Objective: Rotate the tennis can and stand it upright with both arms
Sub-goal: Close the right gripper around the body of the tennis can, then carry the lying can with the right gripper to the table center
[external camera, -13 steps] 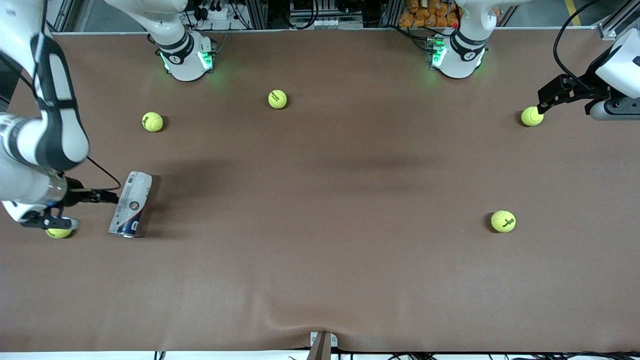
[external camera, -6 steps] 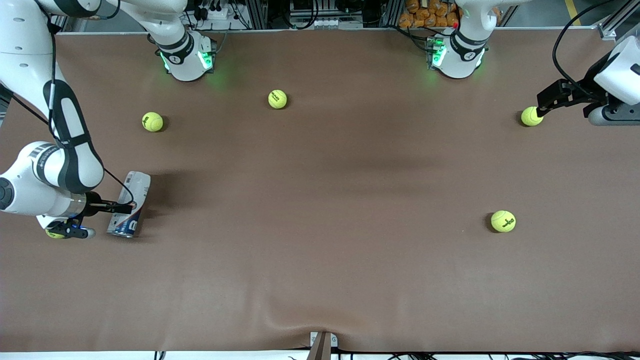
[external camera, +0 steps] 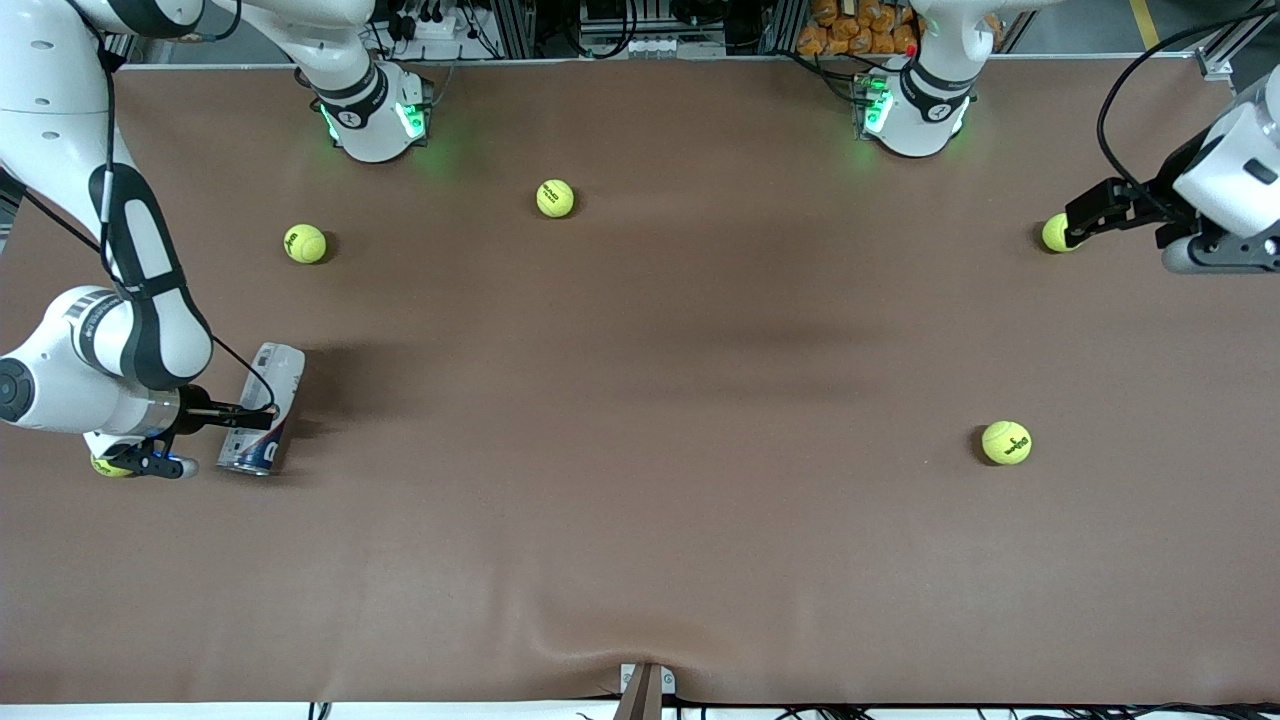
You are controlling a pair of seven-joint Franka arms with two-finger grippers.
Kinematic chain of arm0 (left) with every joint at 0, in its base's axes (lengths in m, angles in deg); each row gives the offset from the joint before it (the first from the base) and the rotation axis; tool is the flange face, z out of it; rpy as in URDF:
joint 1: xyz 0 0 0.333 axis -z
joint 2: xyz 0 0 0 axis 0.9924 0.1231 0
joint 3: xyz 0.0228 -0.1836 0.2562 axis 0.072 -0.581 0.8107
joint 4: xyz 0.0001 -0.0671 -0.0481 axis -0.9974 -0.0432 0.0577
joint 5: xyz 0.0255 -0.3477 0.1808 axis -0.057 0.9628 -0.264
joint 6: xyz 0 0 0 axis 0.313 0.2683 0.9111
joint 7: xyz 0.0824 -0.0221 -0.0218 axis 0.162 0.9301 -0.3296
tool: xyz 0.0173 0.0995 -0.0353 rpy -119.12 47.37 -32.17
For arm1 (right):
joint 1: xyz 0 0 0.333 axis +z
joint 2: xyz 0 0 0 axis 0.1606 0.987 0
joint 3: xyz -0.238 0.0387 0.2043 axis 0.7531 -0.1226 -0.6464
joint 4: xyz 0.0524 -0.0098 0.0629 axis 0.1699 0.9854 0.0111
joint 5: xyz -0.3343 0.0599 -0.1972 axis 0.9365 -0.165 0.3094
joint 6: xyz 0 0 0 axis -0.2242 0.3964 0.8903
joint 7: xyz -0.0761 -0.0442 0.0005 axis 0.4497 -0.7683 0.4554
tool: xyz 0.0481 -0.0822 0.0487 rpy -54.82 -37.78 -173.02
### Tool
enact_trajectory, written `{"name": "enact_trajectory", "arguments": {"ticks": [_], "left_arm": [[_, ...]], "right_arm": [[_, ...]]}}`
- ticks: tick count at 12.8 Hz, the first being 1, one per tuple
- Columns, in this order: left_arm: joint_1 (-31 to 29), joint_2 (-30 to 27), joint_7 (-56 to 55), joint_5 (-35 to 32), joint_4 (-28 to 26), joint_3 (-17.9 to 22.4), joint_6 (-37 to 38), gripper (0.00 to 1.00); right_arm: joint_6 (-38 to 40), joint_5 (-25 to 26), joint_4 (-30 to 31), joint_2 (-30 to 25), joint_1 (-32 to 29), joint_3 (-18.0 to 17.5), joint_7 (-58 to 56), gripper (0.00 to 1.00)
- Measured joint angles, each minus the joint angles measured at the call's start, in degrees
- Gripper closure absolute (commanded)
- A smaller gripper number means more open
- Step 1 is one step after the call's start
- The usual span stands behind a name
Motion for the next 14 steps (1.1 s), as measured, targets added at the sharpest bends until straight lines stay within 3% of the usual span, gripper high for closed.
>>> {"name": "enact_trajectory", "arguments": {"ticks": [7, 9, 10, 14], "left_arm": [[0.01, 2.05, 0.00, 0.00, 0.01, 0.00, -0.54, 0.00], [0.01, 2.22, 0.00, 0.00, 0.00, 0.00, -0.54, 0.00], [0.01, 2.27, 0.00, 0.00, -0.03, -0.01, -0.54, 0.00], [0.01, 2.33, 0.00, 0.00, -0.06, -0.01, -0.53, 0.00]], "right_arm": [[0.12, -2.30, 0.03, 2.19, 0.61, -0.46, 0.00, 0.00], [0.24, -2.30, 0.20, 2.67, 0.64, -0.48, -0.05, 0.37], [0.27, -2.30, 0.20, 2.68, 0.86, -0.54, -0.11, 0.48], [0.87, -2.24, -0.77, 2.53, 3.07, -0.59, -1.17, 0.46]]}}
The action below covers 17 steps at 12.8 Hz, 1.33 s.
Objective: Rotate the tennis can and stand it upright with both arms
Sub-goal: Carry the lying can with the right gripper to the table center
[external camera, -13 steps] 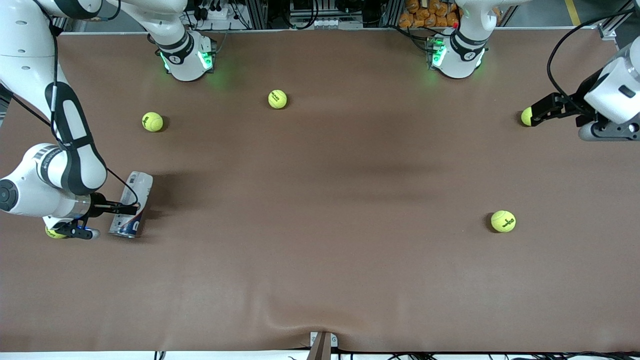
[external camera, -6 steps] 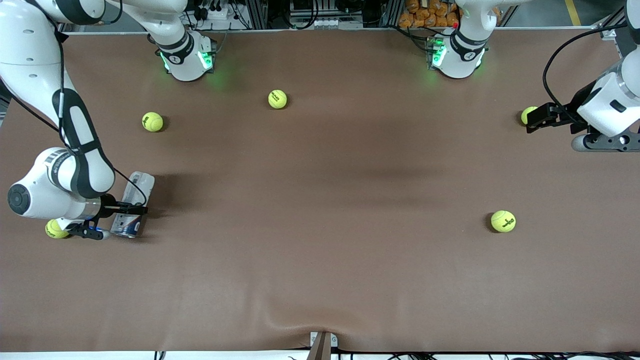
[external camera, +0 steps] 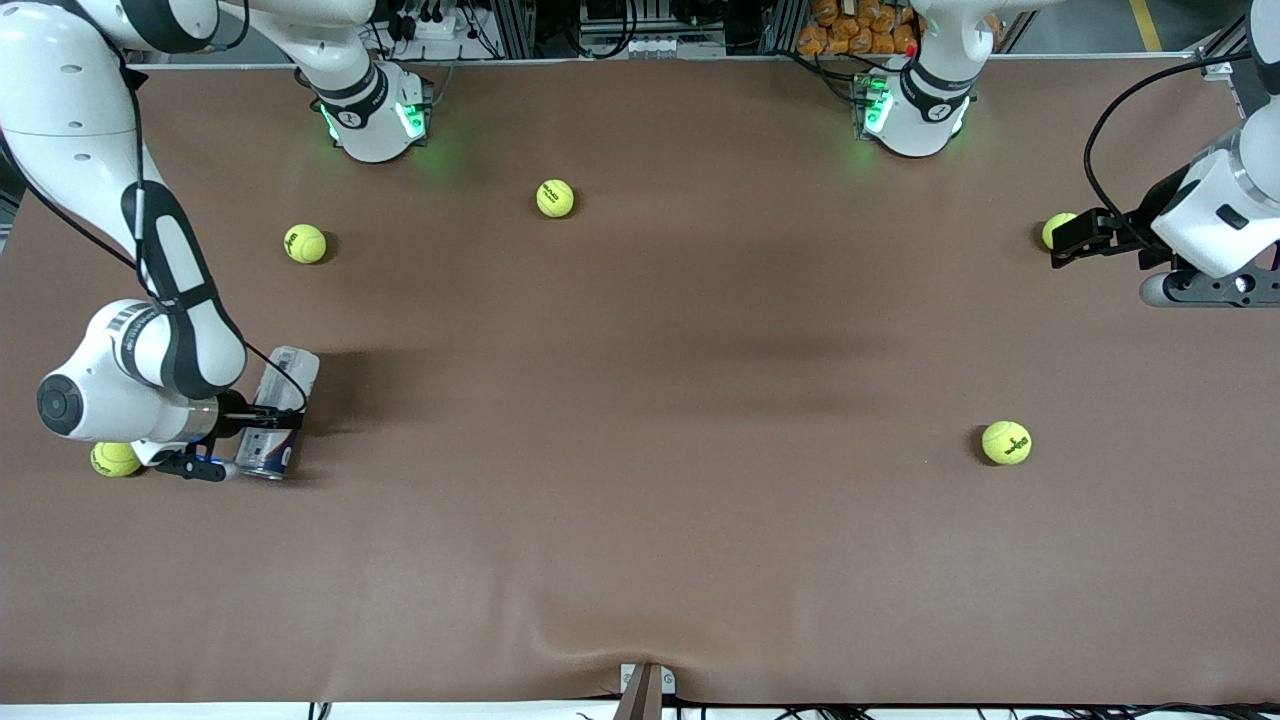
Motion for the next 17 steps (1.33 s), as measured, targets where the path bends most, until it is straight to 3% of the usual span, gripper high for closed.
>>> {"name": "enact_trajectory", "arguments": {"ticks": [5, 9, 12, 17], "left_arm": [[0.03, 0.28, 0.00, 0.00, -0.27, -0.03, -0.59, 0.00], [0.04, 0.35, 0.00, 0.00, -0.28, -0.07, -0.87, 0.00], [0.05, 0.41, 0.00, 0.00, -0.34, -0.12, -0.88, 0.00], [0.05, 0.81, 0.00, 0.00, -0.40, -0.20, -0.91, 0.00]], "right_arm": [[11.92, 0.52, -7.07, -5.30, 2.97, -0.04, -2.82, 0.44], [15.10, 4.38, -12.06, -8.81, 7.89, -0.23, -10.59, 0.42], [12.64, 4.64, -12.39, -8.54, 14.68, -0.59, -14.79, 0.42], [-1.61, 5.49, -12.44, -4.12, 34.52, -0.72, -14.63, 0.40]]}}
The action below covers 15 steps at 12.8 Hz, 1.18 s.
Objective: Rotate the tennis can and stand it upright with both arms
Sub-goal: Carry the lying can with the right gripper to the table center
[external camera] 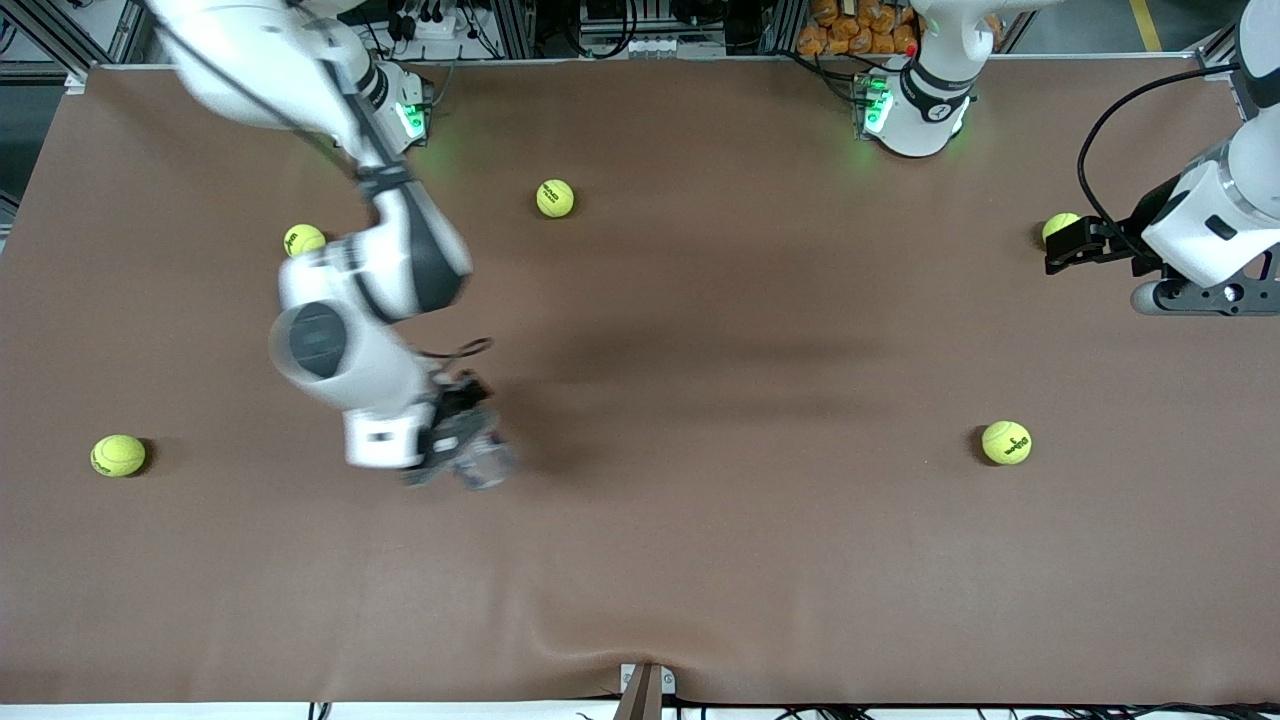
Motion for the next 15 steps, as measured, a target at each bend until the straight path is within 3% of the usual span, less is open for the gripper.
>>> {"name": "enact_trajectory", "arguments": {"ticks": [2, 5, 7, 11, 12, 13, 14, 15], "left_arm": [[0.03, 0.28, 0.00, 0.00, -0.01, -0.04, -0.05, 0.00], [0.02, 0.84, 0.00, 0.00, -0.03, -0.06, -0.21, 0.00], [0.03, 1.48, 0.00, 0.00, -0.05, -0.07, -0.65, 0.00], [0.00, 2.36, 0.00, 0.00, -0.05, -0.06, -0.97, 0.00], [0.00, 2.40, 0.00, 0.00, -0.05, -0.06, -0.97, 0.00], [0.00, 2.43, 0.00, 0.00, -0.05, -0.07, -0.98, 0.00], [0.00, 2.47, 0.00, 0.00, -0.05, -0.07, -1.00, 0.00], [0.00, 2.51, 0.00, 0.00, -0.05, -0.07, -1.08, 0.00]], "right_arm": [[-5.10, 2.73, -1.32, 3.51, 6.02, 0.15, 0.01, 0.40], [-10.62, 15.77, -3.21, 6.79, 11.00, 0.31, -0.19, 0.40], [-15.04, 23.22, -3.32, 8.34, 12.53, 0.31, -2.03, 0.33], [-21.48, 25.14, -3.99, 12.97, 14.47, 0.33, -8.84, 0.33], [-21.82, 25.20, -4.48, 13.83, 15.19, 0.33, -9.13, 0.28], [-21.82, 25.22, -4.99, 14.52, 16.00, 0.33, -9.14, 0.11], [-21.82, 25.24, -5.36, 15.12, 16.70, 0.34, -9.14, 0.00], [-22.00, 25.24, -5.64, 15.68, 17.23, 0.34, -9.08, 0.00]]}}
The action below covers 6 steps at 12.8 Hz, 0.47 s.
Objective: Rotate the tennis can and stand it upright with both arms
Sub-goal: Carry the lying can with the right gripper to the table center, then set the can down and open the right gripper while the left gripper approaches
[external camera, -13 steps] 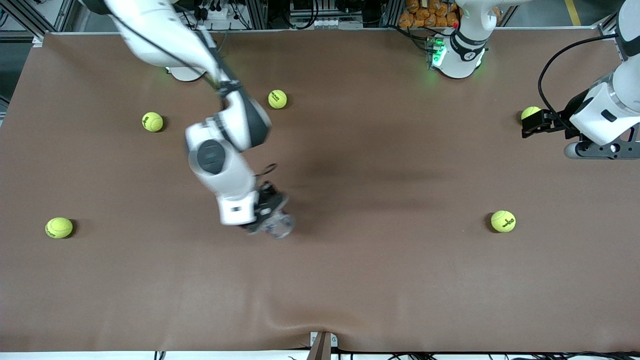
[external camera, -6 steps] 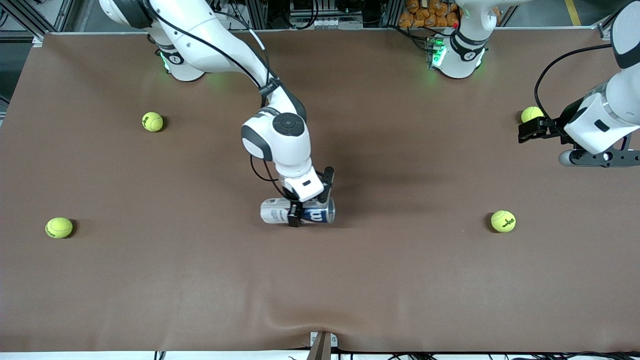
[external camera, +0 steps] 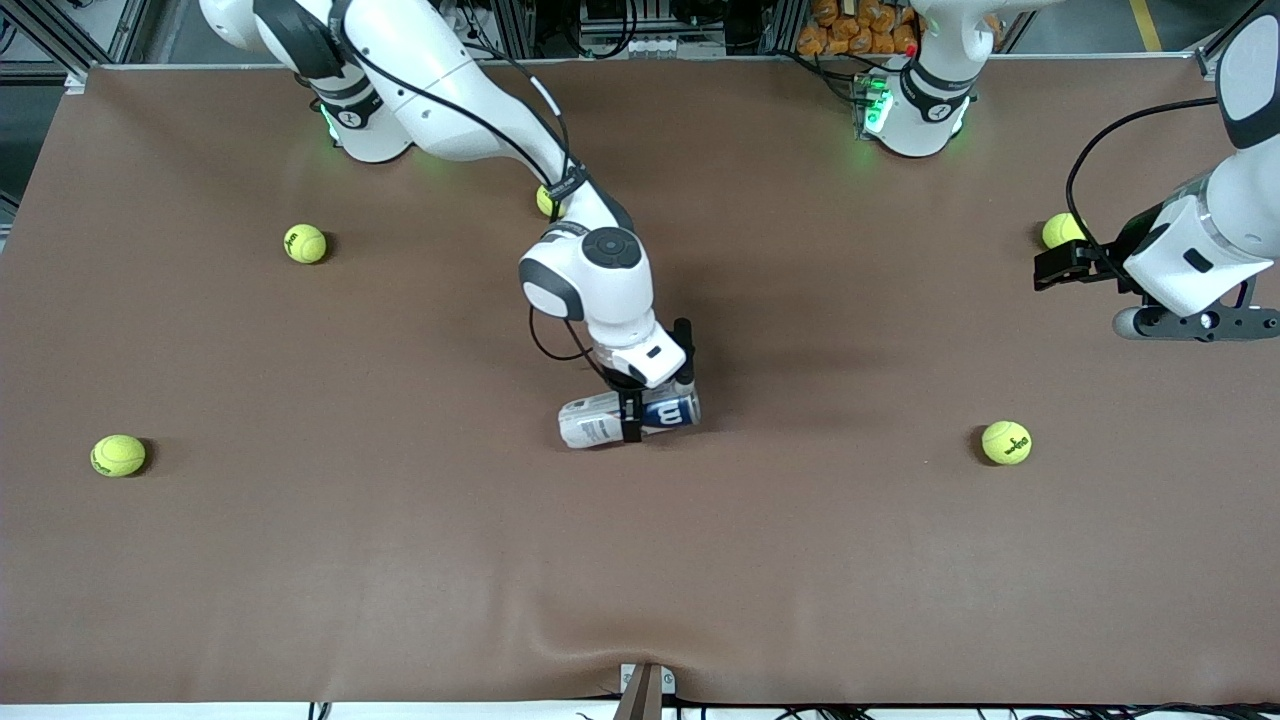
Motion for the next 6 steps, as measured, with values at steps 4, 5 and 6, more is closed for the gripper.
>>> {"name": "enact_trajectory", "arguments": {"ticks": [4, 5, 6], "left_arm": [[0.00, 0.04, 0.00, 0.00, 0.00, 0.00, -0.13, 0.00], [0.00, 0.04, 0.00, 0.00, 0.00, 0.00, -0.18, 0.00], [-0.01, 0.06, 0.00, 0.00, 0.00, 0.00, -0.28, 0.00]], "right_arm": [[-1.82, 0.00, -0.89, 1.68, 0.60, 0.05, 0.25, 0.00], [-1.87, 0.00, -1.12, 1.76, 0.60, 0.08, 0.28, 0.00], [-1.88, 0.00, -1.36, 1.76, 0.60, 0.11, 0.42, 0.00]]}}
